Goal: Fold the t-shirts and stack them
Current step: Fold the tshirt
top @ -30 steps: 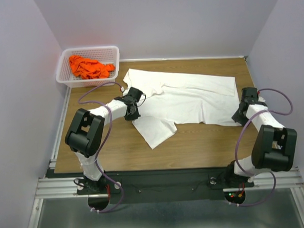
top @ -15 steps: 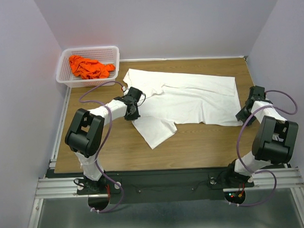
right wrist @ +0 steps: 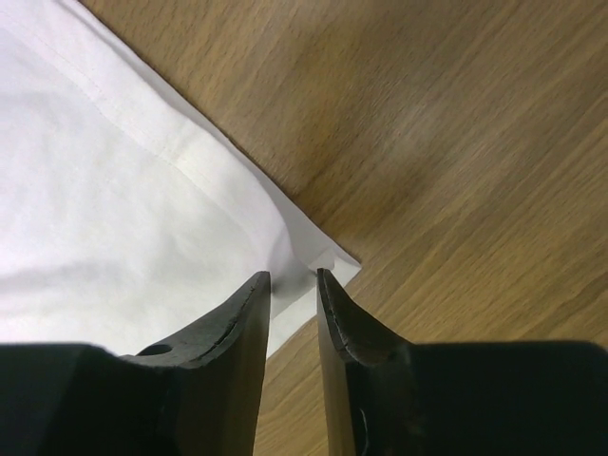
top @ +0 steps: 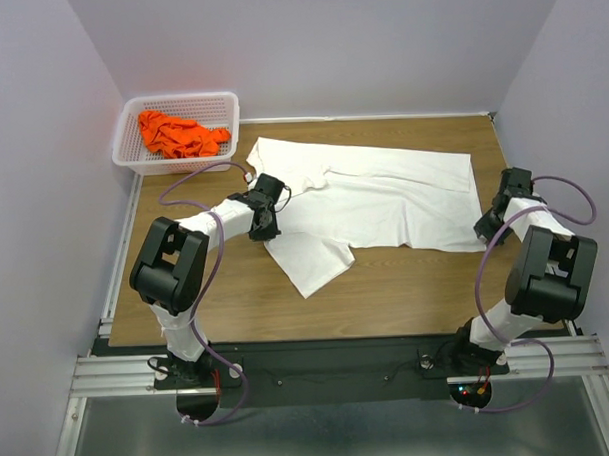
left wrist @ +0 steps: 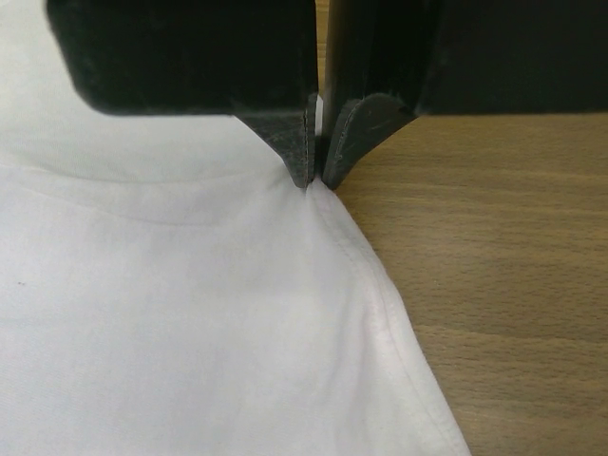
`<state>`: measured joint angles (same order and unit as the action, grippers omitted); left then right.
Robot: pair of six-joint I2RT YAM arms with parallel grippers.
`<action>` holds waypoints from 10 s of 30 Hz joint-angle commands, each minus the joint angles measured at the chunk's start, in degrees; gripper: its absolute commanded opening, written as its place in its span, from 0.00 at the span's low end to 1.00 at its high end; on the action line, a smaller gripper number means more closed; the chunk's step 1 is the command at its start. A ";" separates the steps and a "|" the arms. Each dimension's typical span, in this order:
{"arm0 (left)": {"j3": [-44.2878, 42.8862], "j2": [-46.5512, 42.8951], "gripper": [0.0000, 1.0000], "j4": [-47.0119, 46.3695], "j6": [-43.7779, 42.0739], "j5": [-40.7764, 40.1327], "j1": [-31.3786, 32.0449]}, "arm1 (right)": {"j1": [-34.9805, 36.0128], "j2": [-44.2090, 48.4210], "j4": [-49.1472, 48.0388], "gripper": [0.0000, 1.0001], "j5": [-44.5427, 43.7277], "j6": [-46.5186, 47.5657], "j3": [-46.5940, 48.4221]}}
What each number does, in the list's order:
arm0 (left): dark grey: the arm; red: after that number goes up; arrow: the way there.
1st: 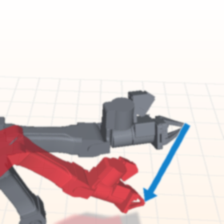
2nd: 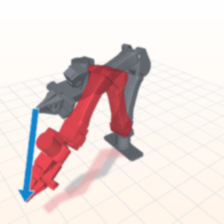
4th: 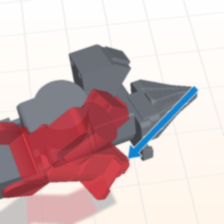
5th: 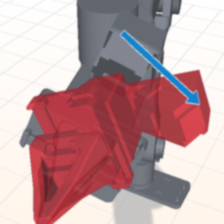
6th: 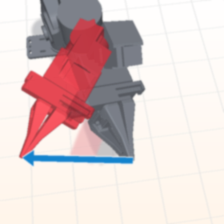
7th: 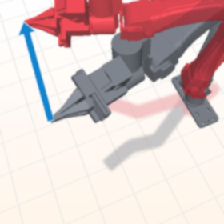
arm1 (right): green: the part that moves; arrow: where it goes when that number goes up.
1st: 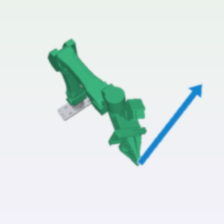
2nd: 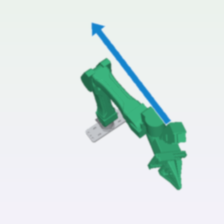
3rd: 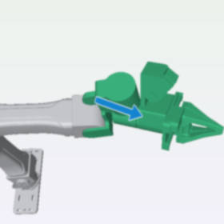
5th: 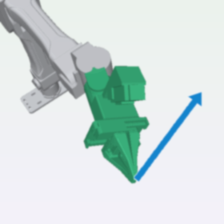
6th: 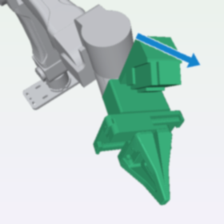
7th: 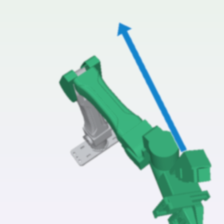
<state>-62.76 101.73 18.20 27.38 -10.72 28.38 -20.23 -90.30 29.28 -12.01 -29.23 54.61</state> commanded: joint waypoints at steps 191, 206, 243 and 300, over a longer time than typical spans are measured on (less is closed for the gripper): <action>7.39 -6.73 0.60 5.18 7.78 0.70 3.52 | 45.36 -10.24 -37.54 0.45 41.89 -13.04 -0.82; 7.30 -4.53 0.08 4.66 7.69 0.97 4.40 | 49.67 -16.13 -41.23 0.36 43.04 -14.80 -0.03; -36.99 13.57 0.00 -0.60 -13.75 -13.28 0.18 | 41.32 -24.83 -34.55 0.01 41.63 -19.72 19.65; -42.81 18.87 0.87 -11.61 -14.82 -13.27 -0.87 | 23.93 5.30 -3.00 0.52 8.58 4.89 5.34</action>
<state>-106.52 128.07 4.10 8.91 -22.17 28.38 7.94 -87.24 22.81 2.31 -24.99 63.09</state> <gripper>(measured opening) 0.866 0.523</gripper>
